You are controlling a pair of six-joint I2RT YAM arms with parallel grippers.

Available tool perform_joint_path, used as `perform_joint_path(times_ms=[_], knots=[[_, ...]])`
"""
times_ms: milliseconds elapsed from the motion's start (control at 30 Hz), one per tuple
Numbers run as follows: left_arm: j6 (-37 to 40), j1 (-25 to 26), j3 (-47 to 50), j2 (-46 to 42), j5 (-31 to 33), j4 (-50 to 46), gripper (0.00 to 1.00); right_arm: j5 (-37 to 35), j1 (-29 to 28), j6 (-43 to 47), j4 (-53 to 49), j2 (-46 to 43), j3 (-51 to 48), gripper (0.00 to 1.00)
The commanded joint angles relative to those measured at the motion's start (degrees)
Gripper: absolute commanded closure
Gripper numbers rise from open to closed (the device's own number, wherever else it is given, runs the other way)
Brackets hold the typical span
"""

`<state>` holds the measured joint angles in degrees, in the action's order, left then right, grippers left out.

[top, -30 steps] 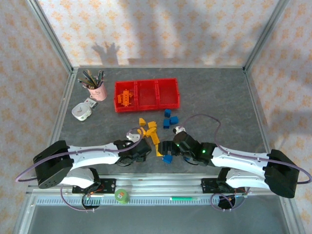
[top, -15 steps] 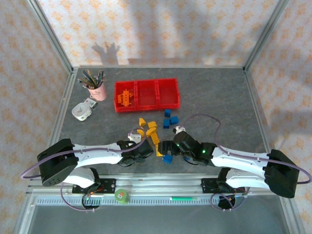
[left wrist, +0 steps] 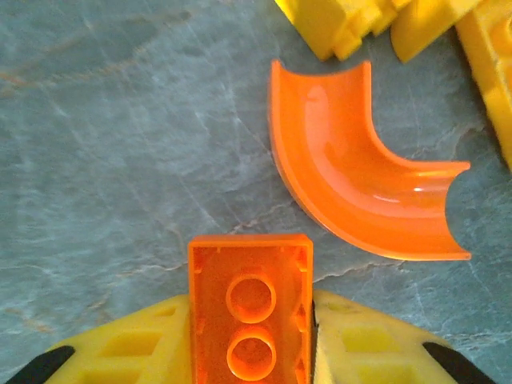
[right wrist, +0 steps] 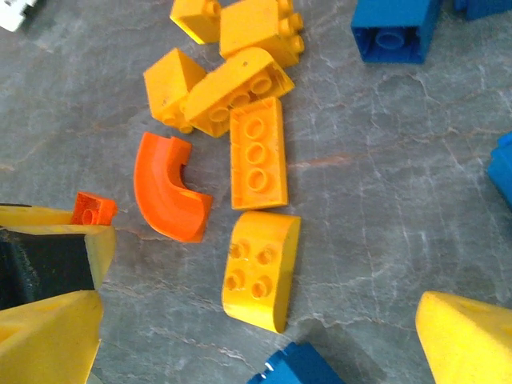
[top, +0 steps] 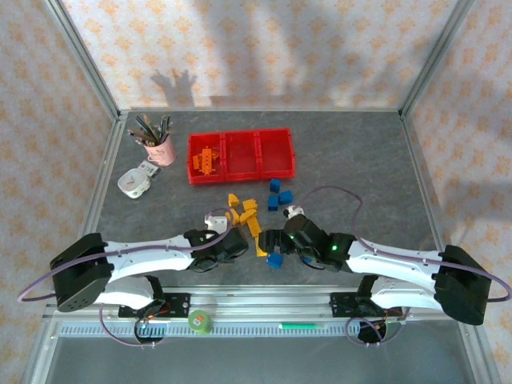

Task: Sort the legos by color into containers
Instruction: Pick up the lego from the middle-left of the table, then place the lego in the container.

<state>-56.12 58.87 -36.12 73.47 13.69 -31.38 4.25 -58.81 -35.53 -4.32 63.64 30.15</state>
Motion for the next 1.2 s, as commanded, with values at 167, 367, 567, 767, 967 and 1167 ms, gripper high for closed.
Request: perform_joint_path(times_ms=[167, 367, 567, 767, 967, 1167], knots=[[7.7, -9.3, -11.4, -5.5, 12.1, -7.5, 0.66, 0.1, 2.5, 1.7, 0.2, 2.1, 7.6, 0.00], [19.3, -20.6, -19.1, -2.3, 10.7, -1.0, 0.66, 2.4, 5.6, 3.6, 0.5, 5.5, 11.6, 0.00], [25.7, -30.2, -25.7, 6.5, 7.5, 4.2, 0.66, 2.5, 8.1, 6.3, -1.0, 8.4, 16.1, 0.00], [29.3, -37.1, -33.1, 16.0, 5.6, 8.0, 0.66, 3.6, 9.8, 7.9, -1.4, 10.3, 18.5, 0.00], [31.7, -41.0, -42.1, 26.5, 1.9, 10.2, 0.66, 4.0, 10.3, 8.8, -2.2, 11.7, 19.6, 0.00], [32.8, -42.3, -49.5, 35.5, 1.2, 8.4, 0.66, 3.9, 10.4, 9.0, -2.2, 11.9, 19.7, 0.00]])
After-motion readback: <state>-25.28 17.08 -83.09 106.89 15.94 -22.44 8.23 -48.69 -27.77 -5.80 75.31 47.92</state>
